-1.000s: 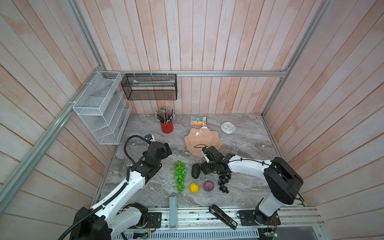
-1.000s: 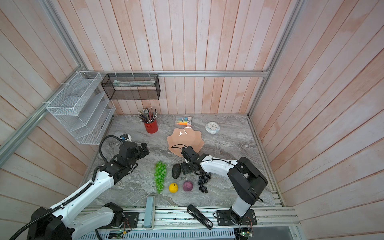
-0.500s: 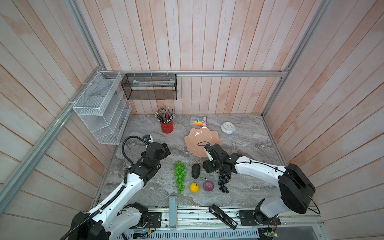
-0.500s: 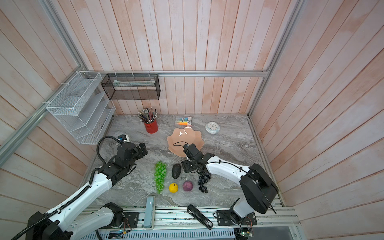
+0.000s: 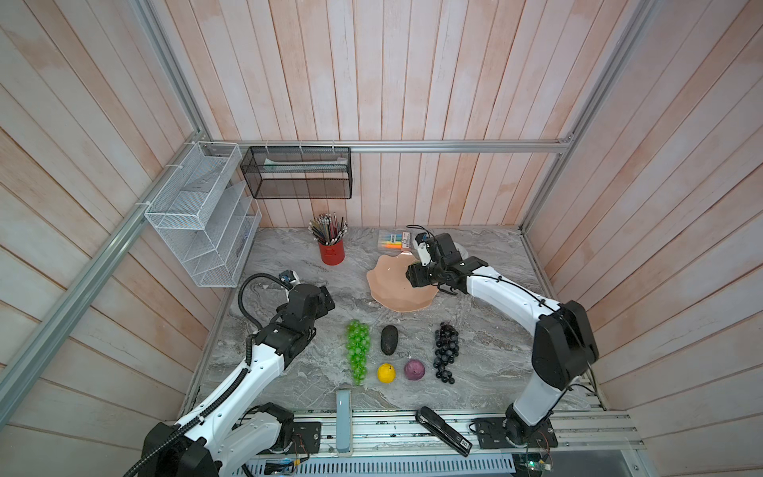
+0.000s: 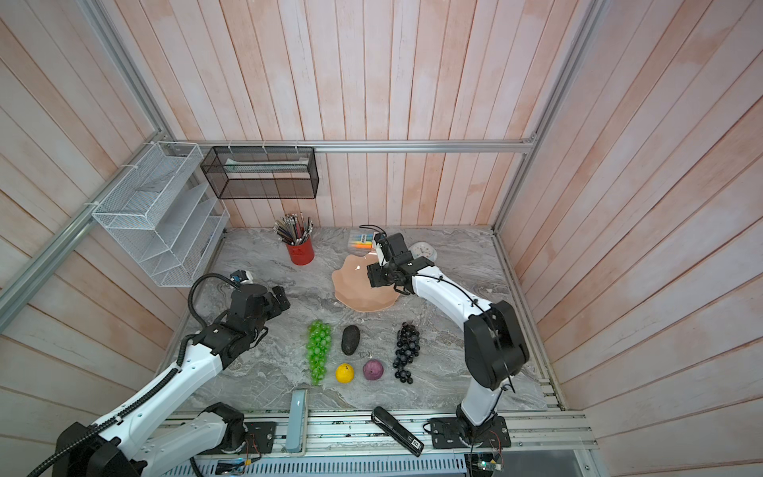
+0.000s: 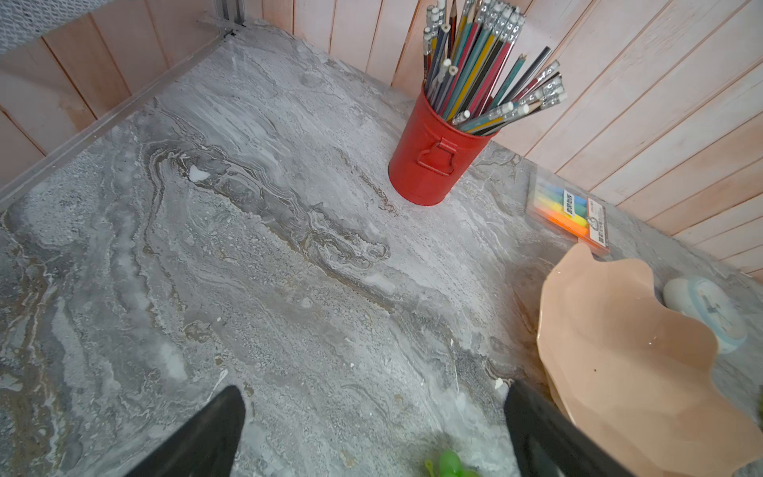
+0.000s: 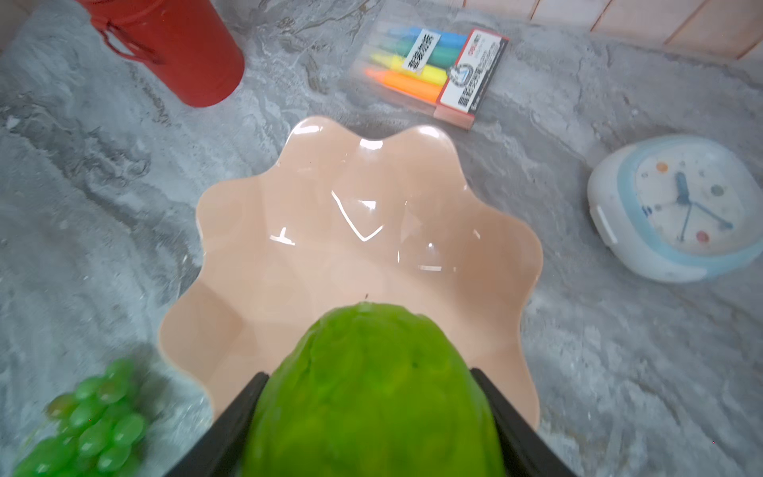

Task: Place and organize the fake fruits in the fruit bowl
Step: 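Carry the green fruit into the peach bowl and release it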

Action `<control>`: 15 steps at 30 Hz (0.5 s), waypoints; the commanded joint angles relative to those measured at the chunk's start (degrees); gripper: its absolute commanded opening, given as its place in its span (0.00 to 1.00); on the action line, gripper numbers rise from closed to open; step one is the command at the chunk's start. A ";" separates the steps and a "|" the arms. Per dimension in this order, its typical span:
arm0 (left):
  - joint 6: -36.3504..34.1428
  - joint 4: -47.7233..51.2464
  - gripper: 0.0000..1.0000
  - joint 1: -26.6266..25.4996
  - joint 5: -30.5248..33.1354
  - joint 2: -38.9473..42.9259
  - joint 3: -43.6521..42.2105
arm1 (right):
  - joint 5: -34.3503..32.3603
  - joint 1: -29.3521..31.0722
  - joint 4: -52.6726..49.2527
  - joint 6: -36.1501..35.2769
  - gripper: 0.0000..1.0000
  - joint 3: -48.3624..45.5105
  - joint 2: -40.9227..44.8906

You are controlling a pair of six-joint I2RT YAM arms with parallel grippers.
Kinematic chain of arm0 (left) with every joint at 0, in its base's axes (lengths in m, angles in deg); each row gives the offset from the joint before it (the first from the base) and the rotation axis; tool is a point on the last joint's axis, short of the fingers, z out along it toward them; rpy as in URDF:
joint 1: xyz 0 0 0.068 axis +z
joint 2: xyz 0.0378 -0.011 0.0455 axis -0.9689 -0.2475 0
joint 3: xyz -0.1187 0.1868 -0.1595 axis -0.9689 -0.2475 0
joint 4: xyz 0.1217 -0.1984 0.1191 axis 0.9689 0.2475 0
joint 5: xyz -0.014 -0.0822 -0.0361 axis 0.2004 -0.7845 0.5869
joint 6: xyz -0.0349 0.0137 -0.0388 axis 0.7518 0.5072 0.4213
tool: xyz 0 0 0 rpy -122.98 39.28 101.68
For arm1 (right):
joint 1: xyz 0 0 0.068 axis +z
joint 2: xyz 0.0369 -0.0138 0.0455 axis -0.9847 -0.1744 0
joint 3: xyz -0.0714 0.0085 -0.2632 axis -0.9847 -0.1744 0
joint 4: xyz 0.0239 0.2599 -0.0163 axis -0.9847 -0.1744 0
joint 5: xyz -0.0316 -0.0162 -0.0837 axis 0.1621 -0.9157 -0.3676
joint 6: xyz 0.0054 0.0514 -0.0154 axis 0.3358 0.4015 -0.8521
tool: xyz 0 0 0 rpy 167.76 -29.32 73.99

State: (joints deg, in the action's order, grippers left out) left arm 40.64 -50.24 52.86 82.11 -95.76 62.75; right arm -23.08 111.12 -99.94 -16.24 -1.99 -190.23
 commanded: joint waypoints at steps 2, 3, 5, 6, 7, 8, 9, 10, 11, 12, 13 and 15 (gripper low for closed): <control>0.82 2.62 1.00 0.35 -0.85 1.36 1.55 | 0.31 -1.15 -2.48 -4.31 0.46 8.07 -8.50; 0.63 3.36 1.00 0.31 -0.80 1.37 2.19 | 0.50 -1.19 -3.67 -4.47 0.46 10.19 -10.60; 0.40 4.51 1.00 0.31 -0.37 1.59 3.04 | 1.04 -1.26 -3.06 -4.50 0.46 11.07 -12.92; 0.49 5.10 1.00 0.34 0.22 1.87 3.25 | 1.29 -1.23 -2.41 -4.56 0.46 11.02 -13.79; 0.58 5.26 1.00 0.31 0.69 2.27 3.09 | 1.03 -1.20 -2.07 -4.60 0.46 11.13 -14.58; 0.50 5.19 1.00 0.39 0.89 2.69 2.91 | 0.70 -1.19 -1.81 -4.60 0.46 11.09 -15.22; 0.49 4.97 1.00 0.37 0.96 3.13 2.62 | 0.53 -1.21 -1.52 -4.72 0.46 11.08 -15.90; 0.49 4.65 1.00 0.38 0.94 3.43 2.39 | 0.36 -1.20 -1.40 -4.82 0.46 11.17 -16.57; 0.49 4.46 1.00 0.40 0.84 3.56 2.24 | 0.11 -1.20 -1.42 -4.82 0.46 11.38 -17.16; 0.40 4.40 1.00 0.40 0.72 3.53 2.22 | 0.08 -1.22 -1.51 -4.96 0.46 11.63 -17.81; 0.38 4.36 1.00 0.40 0.58 3.44 2.31 | 0.05 -1.19 -1.44 -5.08 0.46 11.81 -18.56; 0.34 4.47 1.00 0.40 0.45 2.86 2.64 | -0.25 -1.21 -1.40 -5.37 0.46 12.17 -19.68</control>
State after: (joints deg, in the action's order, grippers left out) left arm 40.64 -46.61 52.90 81.58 -92.84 63.91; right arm -22.67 109.96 -100.85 -20.50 8.20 -208.18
